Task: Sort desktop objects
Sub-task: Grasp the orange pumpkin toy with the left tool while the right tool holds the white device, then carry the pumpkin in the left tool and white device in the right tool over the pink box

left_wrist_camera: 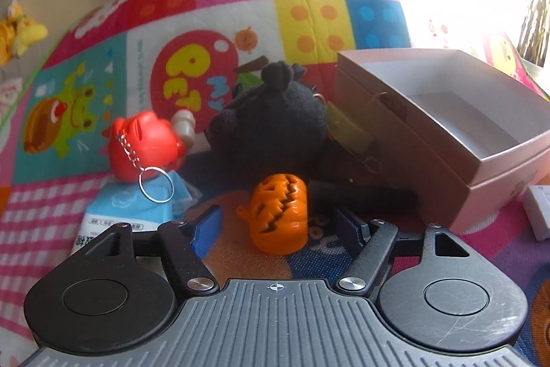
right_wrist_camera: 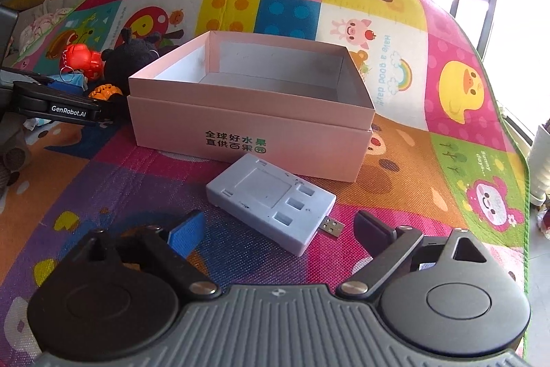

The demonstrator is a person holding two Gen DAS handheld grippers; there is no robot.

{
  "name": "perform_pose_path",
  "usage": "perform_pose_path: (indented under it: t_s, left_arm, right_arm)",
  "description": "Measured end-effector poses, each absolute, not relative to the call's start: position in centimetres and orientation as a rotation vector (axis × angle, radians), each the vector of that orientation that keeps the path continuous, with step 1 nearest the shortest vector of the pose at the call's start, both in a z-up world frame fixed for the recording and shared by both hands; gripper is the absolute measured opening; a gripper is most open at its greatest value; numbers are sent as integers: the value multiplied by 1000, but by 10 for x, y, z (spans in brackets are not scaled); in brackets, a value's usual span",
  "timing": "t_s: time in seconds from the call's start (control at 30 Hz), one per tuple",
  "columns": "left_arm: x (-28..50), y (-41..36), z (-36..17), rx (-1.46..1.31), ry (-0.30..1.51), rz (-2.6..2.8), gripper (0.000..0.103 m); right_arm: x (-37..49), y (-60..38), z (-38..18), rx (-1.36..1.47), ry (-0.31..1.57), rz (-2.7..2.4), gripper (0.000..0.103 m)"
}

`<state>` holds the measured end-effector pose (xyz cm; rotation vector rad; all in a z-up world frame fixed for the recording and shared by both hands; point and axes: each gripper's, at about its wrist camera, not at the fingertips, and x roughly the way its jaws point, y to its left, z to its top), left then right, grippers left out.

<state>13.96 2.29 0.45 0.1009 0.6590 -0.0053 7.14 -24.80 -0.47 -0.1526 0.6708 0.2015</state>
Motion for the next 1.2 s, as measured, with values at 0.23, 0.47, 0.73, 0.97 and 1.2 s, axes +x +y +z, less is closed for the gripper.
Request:
perform_pose_path:
  t_s: [0.23, 0.47, 0.73, 0.97, 1.2]
  left_arm:
    - [121, 24, 10, 133, 639, -4, 39]
    - [58, 8, 13, 147, 660, -139, 39]
    - [-16, -28, 11, 188, 695, -320, 53]
    - [-1, -2, 10, 190, 692, -142, 86]
    - [19, 30, 10, 153, 692, 58, 97]
  right_arm:
    - [74, -248, -6, -141, 688, 207, 93]
    - [76, -249, -6, -133, 700, 222, 95]
    - [85, -240, -4, -199, 674, 261, 95]
    - [82, -222, -2, -272, 656, 372, 89]
    - [19, -209, 3, -443, 599, 546, 94]
